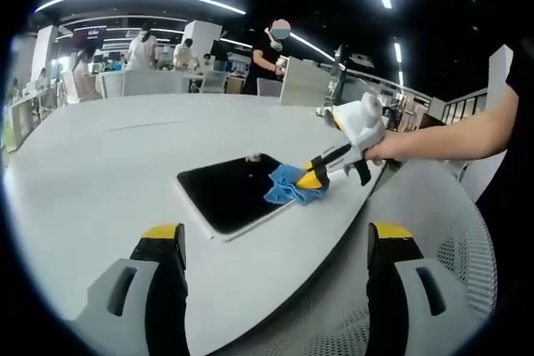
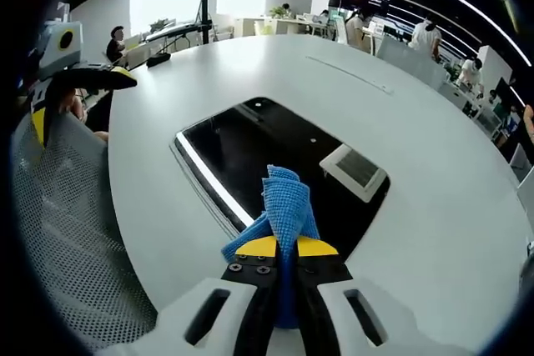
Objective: Wipe the mirror surface with the cleaning cloth until all visible marks leave the cleaned area.
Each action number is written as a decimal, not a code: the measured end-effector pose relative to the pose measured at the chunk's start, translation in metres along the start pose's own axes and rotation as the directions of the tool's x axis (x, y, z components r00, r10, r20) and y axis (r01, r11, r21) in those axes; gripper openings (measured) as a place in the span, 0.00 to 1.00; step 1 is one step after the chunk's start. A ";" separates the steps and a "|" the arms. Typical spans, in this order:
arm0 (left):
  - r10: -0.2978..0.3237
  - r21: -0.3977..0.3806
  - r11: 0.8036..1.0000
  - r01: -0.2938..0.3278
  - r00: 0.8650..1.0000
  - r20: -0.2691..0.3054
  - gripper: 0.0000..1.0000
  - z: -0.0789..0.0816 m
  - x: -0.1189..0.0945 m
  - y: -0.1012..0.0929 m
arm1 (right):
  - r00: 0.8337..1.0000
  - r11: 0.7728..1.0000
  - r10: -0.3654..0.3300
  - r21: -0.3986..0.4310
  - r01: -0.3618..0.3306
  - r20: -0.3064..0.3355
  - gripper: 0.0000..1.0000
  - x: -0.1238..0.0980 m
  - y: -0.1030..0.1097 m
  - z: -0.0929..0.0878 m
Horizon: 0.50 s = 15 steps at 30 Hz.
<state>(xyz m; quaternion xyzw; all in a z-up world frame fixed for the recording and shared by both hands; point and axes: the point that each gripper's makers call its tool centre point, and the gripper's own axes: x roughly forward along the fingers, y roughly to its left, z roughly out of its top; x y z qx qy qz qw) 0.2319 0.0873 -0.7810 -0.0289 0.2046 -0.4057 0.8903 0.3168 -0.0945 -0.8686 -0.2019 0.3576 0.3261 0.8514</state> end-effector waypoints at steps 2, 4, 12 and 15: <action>-0.004 0.002 1.000 0.004 1.000 -0.002 0.88 0.000 0.000 -0.001 | 1.000 1.000 -0.004 0.006 0.004 -0.002 0.00 -0.002 -0.002 -0.002; -0.005 0.003 1.000 0.005 1.000 -0.001 0.88 0.000 0.000 -0.001 | 1.000 1.000 -0.007 0.010 0.007 -0.006 0.00 -0.003 -0.003 -0.004; -0.002 0.003 1.000 0.002 1.000 0.012 0.88 0.002 0.000 -0.001 | 1.000 1.000 0.002 0.022 -0.002 -0.005 0.00 -0.003 -0.003 -0.003; -0.003 0.003 1.000 0.003 1.000 0.013 0.88 0.003 0.000 0.000 | 1.000 1.000 0.002 0.023 -0.002 -0.006 0.00 -0.003 -0.003 -0.003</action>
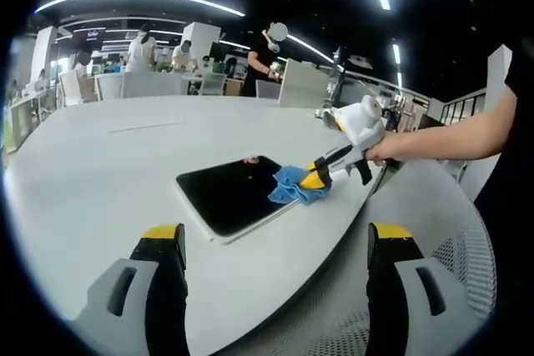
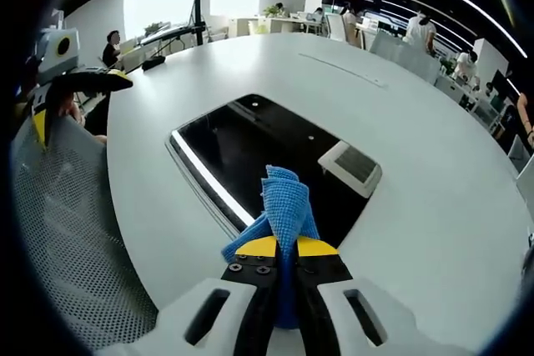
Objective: Wipe the mirror surface with the cleaning cloth until all visible marks leave the cleaned area.
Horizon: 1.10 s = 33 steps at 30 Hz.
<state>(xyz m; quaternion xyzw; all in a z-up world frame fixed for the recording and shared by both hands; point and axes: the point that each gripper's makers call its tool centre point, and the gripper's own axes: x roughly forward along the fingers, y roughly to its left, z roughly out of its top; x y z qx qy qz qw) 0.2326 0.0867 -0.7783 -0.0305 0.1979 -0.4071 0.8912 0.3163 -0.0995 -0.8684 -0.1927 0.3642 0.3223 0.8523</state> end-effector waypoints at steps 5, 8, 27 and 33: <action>-0.007 0.002 1.000 0.007 1.000 0.000 0.88 0.000 0.000 -0.001 | 1.000 1.000 0.006 0.019 -0.006 -0.003 0.00 0.000 -0.001 0.001; -0.017 0.001 1.000 0.017 1.000 0.003 0.88 0.001 0.000 -0.003 | 1.000 1.000 0.012 0.027 -0.012 -0.004 0.00 0.001 -0.001 0.001; -0.017 0.007 1.000 0.017 1.000 0.024 0.89 0.005 0.000 -0.002 | 0.997 0.998 -0.063 0.022 0.063 0.034 0.00 0.021 -0.023 0.020; -0.011 0.002 1.000 0.011 1.000 0.023 0.88 0.004 0.000 -0.001 | 0.996 0.997 -0.080 0.025 0.079 0.038 0.00 0.028 -0.033 0.028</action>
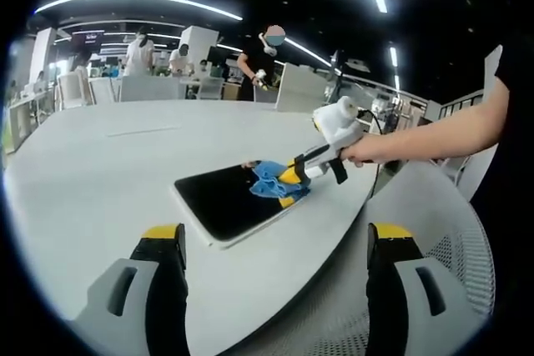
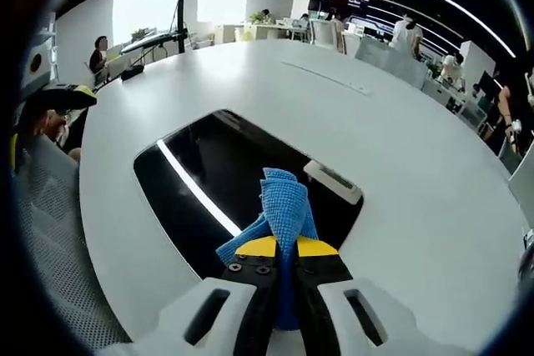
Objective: Wipe the mirror surface with the cleaning cloth until all visible marks leave the cleaned area.
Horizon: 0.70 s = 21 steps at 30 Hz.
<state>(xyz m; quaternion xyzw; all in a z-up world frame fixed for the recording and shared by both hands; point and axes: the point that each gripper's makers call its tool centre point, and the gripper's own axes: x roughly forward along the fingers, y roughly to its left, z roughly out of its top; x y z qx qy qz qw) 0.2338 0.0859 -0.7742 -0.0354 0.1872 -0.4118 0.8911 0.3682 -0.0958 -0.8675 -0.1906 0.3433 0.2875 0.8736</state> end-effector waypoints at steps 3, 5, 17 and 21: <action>0.000 -0.003 1.000 0.000 1.000 -0.001 0.88 0.000 0.000 0.000 | 1.000 1.000 0.000 -0.005 0.000 -0.004 0.00 0.002 -0.002 0.002; 0.002 -0.004 1.000 -0.002 1.000 0.000 0.88 0.000 0.000 0.001 | 1.000 1.000 -0.002 -0.011 0.002 -0.006 0.00 0.005 -0.005 0.004; 0.008 0.002 1.000 -0.008 1.000 -0.001 0.88 0.000 0.000 0.003 | 1.000 1.000 -0.022 -0.023 0.021 -0.018 0.00 0.018 -0.018 0.015; 0.008 0.003 1.000 -0.008 1.000 -0.006 0.88 -0.001 0.000 0.003 | 0.999 0.999 -0.029 -0.031 0.028 -0.018 0.00 0.022 -0.022 0.018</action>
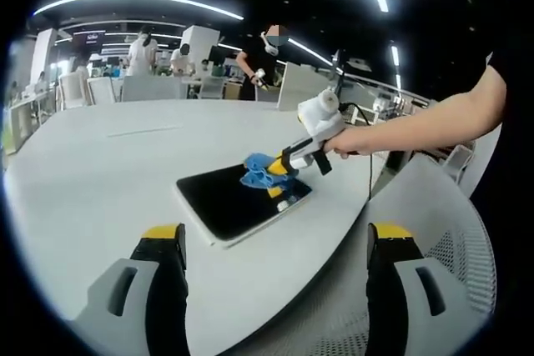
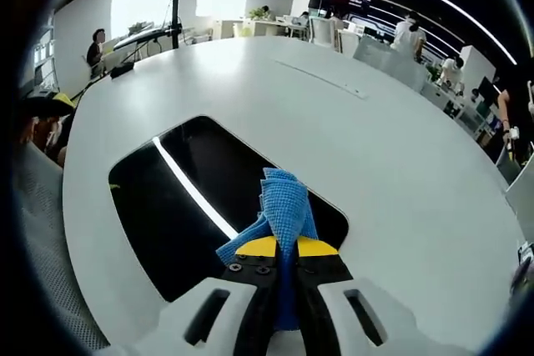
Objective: Wipe the mirror surface with the cleaning cloth until all visible marks leave the cleaned area.
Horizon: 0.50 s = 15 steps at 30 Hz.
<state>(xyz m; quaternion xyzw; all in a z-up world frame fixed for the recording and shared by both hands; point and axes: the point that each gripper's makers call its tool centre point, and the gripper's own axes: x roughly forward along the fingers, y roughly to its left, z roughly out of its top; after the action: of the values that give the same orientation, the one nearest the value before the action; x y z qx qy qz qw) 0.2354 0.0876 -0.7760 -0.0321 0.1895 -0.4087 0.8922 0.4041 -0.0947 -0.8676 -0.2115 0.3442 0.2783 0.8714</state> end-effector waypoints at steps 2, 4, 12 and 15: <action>0.003 0.001 1.000 -0.003 1.000 0.001 0.88 0.000 0.000 0.000 | 1.000 1.000 -0.008 -0.002 0.008 0.000 0.00 0.001 -0.001 0.002; 0.007 0.003 1.000 -0.007 1.000 0.002 0.88 0.001 0.000 0.001 | 1.000 1.000 -0.023 -0.014 0.023 0.005 0.00 0.003 -0.003 0.003; 0.009 -0.003 1.000 -0.009 1.000 0.003 0.88 0.000 0.000 0.001 | 0.999 0.999 -0.038 -0.035 0.038 0.004 0.00 0.008 -0.009 0.007; 0.012 -0.006 1.000 -0.012 1.000 0.004 0.88 0.000 0.000 0.002 | 0.999 0.998 -0.046 -0.044 0.047 0.006 0.00 0.011 -0.012 0.009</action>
<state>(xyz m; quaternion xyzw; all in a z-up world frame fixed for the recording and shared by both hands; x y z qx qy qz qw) 0.2373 0.0890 -0.7763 -0.0345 0.1893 -0.4027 0.8949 0.4223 -0.0956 -0.8672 -0.2381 0.3305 0.2661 0.8737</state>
